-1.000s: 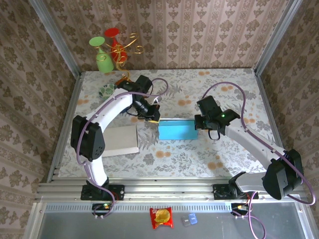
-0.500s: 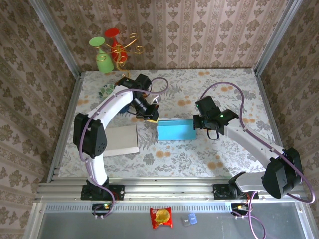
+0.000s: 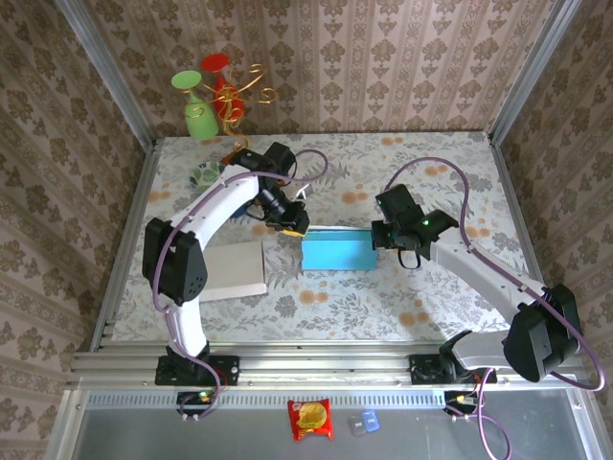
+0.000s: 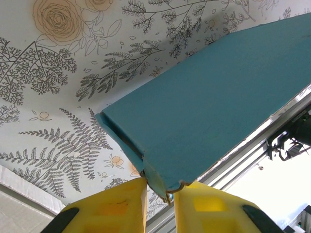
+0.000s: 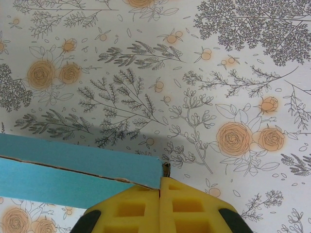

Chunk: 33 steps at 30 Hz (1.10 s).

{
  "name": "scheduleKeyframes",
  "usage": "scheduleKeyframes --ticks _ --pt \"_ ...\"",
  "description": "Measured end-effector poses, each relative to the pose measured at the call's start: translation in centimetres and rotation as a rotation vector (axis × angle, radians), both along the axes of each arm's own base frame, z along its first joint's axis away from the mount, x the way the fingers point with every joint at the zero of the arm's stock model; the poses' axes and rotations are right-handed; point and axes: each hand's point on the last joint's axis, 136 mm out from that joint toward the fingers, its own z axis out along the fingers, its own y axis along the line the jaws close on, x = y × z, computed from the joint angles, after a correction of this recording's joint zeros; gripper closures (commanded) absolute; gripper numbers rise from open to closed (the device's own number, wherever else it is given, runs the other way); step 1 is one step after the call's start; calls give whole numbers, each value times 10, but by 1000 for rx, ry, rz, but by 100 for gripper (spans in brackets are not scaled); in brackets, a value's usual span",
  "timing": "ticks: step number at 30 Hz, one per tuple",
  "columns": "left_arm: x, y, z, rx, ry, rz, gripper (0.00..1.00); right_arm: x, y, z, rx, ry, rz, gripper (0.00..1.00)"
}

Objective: Fold the paper box

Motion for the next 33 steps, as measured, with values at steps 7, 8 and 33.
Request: scheduleKeyframes --ticks 7,8,33 --pt "0 0 -2 26 -16 1 82 0 0 0 0 0 0 100" --pt "0 0 -3 31 -19 1 82 0 0 0 0 0 0 100" --pt "7 5 -8 -30 21 147 94 -4 8 1 -9 -6 7 100"
